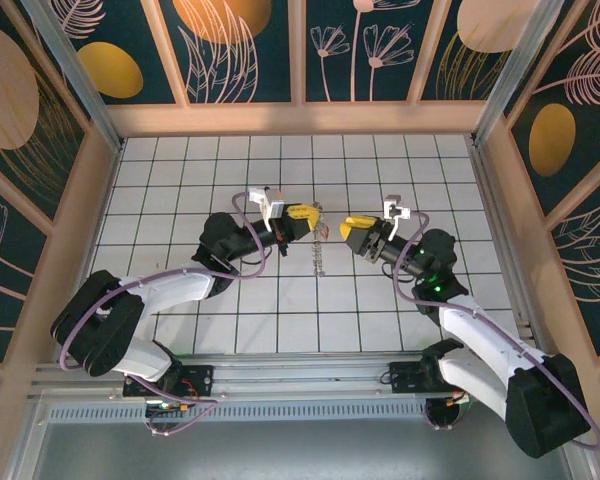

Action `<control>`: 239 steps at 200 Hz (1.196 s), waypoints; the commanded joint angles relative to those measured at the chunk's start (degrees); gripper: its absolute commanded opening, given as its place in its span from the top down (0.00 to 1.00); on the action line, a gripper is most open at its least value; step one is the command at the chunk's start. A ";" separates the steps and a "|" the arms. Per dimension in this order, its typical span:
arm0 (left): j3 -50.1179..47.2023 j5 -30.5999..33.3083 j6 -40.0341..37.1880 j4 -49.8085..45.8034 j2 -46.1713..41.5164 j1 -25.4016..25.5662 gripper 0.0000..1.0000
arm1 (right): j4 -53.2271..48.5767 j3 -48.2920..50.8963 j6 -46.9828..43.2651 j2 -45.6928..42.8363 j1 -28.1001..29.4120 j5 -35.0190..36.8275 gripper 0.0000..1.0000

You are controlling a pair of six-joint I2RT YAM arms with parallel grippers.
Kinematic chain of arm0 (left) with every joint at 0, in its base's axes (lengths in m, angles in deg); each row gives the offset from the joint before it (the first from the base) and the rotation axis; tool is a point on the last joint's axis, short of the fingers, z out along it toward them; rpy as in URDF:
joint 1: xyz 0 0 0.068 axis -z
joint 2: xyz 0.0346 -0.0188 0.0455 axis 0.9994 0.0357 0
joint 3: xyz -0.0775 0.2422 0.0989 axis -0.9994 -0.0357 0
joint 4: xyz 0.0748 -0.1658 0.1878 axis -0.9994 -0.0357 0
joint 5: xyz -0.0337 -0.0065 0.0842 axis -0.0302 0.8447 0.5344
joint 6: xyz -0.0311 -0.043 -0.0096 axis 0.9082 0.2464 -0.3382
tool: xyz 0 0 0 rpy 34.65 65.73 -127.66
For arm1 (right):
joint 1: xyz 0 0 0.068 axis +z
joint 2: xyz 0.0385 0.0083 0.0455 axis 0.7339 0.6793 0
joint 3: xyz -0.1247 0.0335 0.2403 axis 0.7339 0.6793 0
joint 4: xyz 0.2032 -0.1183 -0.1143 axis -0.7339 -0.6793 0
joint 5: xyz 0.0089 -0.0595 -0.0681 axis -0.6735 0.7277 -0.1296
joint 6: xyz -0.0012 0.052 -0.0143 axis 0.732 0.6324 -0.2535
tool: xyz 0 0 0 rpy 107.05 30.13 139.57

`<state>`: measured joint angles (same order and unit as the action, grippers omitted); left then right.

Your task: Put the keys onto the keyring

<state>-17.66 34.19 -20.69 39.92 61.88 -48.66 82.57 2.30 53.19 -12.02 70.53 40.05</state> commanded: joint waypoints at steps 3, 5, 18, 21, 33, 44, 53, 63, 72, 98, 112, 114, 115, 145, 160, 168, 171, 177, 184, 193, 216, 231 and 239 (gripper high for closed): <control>1.91 1.04 3.40 4.42 0.79 -0.26 1.00 | 2.52 -0.96 2.63 0.17 -0.43 2.23 0.63; 1.91 1.05 3.59 4.59 0.90 -0.26 1.00 | 2.73 -1.00 2.78 0.31 -0.45 2.36 0.63; 1.82 1.59 5.54 5.83 1.52 -0.26 1.00 | 4.39 -1.43 4.11 1.40 -0.51 3.43 0.62; 1.86 1.79 5.92 6.04 1.66 -0.26 1.00 | 4.89 -1.52 4.46 1.63 -0.53 3.56 0.62; 1.91 2.55 7.55 6.91 2.35 -0.26 1.00 | 6.88 -1.92 5.78 2.73 -0.52 3.60 0.62; 1.68 3.26 9.37 8.42 3.15 -0.31 1.00 | 8.52 -2.22 7.04 3.77 -0.51 3.41 0.61; 1.56 3.92 10.70 9.60 3.68 -0.26 1.00 | 9.46 -2.33 7.81 4.36 -0.54 3.32 0.61; 1.49 4.33 12.21 10.89 4.29 -0.26 1.00 | 10.62 -2.33 8.71 4.74 -0.53 3.31 0.60; 1.49 4.88 13.56 11.79 4.82 -0.26 1.00 | 11.54 -2.20 9.47 4.94 -0.49 3.34 0.60; 1.56 6.38 17.34 13.77 6.24 -0.26 1.00 | 14.37 -1.80 11.61 5.69 -0.49 2.88 0.59; 1.69 6.91 19.50 15.25 7.10 -0.31 1.00 | 15.86 -1.62 12.82 6.30 -0.52 2.71 0.59; 1.66 6.98 19.83 15.54 7.20 -0.28 1.00 | 16.06 -1.62 12.98 6.37 -0.52 2.71 0.59; 1.65 6.99 20.01 15.69 7.28 -0.27 1.00 | 16.29 -1.62 13.10 6.52 -0.47 2.70 0.59; 1.90 8.75 23.86 18.10 8.87 -0.27 1.00 | 19.12 -2.01 15.11 8.58 -0.46 2.46 0.59; 2.06 9.31 25.24 18.68 9.58 -0.26 1.00 | 20.09 -2.48 15.67 9.94 -0.35 2.45 0.59; 2.09 9.55 25.86 19.13 10.01 -0.27 1.00 | 20.73 -2.80 15.89 10.66 -0.26 2.36 0.58; 2.08 9.60 26.03 19.36 10.14 -0.29 1.00 | 21.06 -2.94 16.11 11.00 -0.28 2.23 0.58; 2.06 9.60 26.45 19.88 10.45 -0.26 1.00 | 21.58 -3.11 16.35 11.65 -0.14 1.97 0.58; 2.08 9.58 26.83 20.45 10.73 -0.27 1.00 | 22.01 -3.44 16.55 12.38 0.01 1.79 0.58; 2.17 9.55 27.14 20.82 10.95 -0.27 1.00 | 22.61 -3.72 16.67 13.27 0.14 1.50 0.59; 2.26 9.58 27.24 20.93 11.21 -0.26 1.00 | 23.79 -4.42 17.09 15.41 0.55 0.77 0.59; 2.35 9.48 27.34 21.11 11.31 -0.26 1.00 | 24.65 -4.78 17.29 16.70 0.95 0.60 0.59; 2.45 9.46 27.38 21.11 11.39 -0.27 1.00 | 25.10 -4.96 17.55 17.33 1.20 0.51 0.59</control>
<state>-17.22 43.13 5.39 55.53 72.70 -48.66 102.41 -0.50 69.43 3.63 70.83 42.13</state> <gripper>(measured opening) 0.050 0.409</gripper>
